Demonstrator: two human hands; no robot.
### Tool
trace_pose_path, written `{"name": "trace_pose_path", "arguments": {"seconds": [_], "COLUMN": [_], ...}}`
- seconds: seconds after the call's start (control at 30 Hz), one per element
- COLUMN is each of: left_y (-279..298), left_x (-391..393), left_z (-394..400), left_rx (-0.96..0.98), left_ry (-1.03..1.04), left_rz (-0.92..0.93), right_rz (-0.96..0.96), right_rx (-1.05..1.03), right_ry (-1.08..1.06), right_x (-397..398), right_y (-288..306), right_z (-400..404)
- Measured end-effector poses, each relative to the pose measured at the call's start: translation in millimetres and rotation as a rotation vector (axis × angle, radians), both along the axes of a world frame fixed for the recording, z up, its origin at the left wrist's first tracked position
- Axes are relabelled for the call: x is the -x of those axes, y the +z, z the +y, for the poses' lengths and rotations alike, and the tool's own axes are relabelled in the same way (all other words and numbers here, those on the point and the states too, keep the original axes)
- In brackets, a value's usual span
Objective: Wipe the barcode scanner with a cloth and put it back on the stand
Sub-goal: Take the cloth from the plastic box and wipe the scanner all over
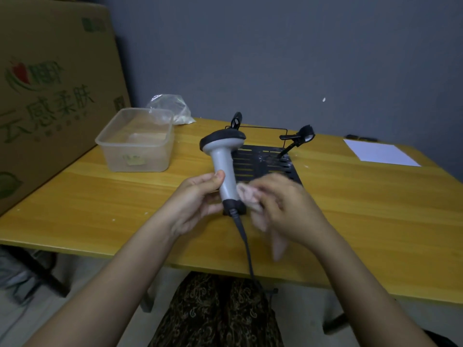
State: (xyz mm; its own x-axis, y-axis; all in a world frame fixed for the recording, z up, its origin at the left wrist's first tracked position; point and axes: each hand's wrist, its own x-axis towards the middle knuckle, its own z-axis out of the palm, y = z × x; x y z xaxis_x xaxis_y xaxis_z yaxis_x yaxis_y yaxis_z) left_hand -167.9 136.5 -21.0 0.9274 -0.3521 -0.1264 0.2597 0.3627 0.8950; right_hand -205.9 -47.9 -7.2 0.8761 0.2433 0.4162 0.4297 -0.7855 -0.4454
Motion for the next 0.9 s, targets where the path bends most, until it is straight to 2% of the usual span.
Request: {"name": "trace_pose_path", "arguments": {"seconds": [0.07,0.13,0.27,0.37,0.47,0.53,0.6,0.67,0.73,0.9], "left_y": [3,6,7,3,1,4,6,9,9,8], "left_x": [1,4,4,5,3,1,0,0,1,1], "left_z": [-5,-11,-16,-15,-15,-14,-16,-19,-21,-20], "left_rx": [-0.014,-0.022,-0.001,0.002,0.012,0.005,0.001,-0.023,-0.029,0.043], "left_ry": [-0.018,-0.033,0.015,0.054,0.09,0.093,0.066,0.058,0.084,0.093], "left_rz": [-0.008,-0.035,-0.051,-0.032,0.001,0.001,0.0,-0.01,-0.008,0.022], "right_rz": [-0.095,-0.058,0.027,0.103,0.197,0.139,-0.024,-0.088,-0.096,-0.035], "right_rx": [-0.174,-0.368,-0.494,-0.492,-0.32,-0.254,-0.3,-0.345,-0.323,-0.497], "right_ry": [-0.087,-0.023,0.111,0.153,0.148,0.114,0.095,0.107,0.087,0.153], "right_x": [-9,-17,-11,-3,-1,-1,1,5,7,3], "right_y": [9,14,-2,-9,-10,-6,-1,-5,-15,-25], "right_z": [4,21,33,16,-6,-11,-4,15,27,8]}}
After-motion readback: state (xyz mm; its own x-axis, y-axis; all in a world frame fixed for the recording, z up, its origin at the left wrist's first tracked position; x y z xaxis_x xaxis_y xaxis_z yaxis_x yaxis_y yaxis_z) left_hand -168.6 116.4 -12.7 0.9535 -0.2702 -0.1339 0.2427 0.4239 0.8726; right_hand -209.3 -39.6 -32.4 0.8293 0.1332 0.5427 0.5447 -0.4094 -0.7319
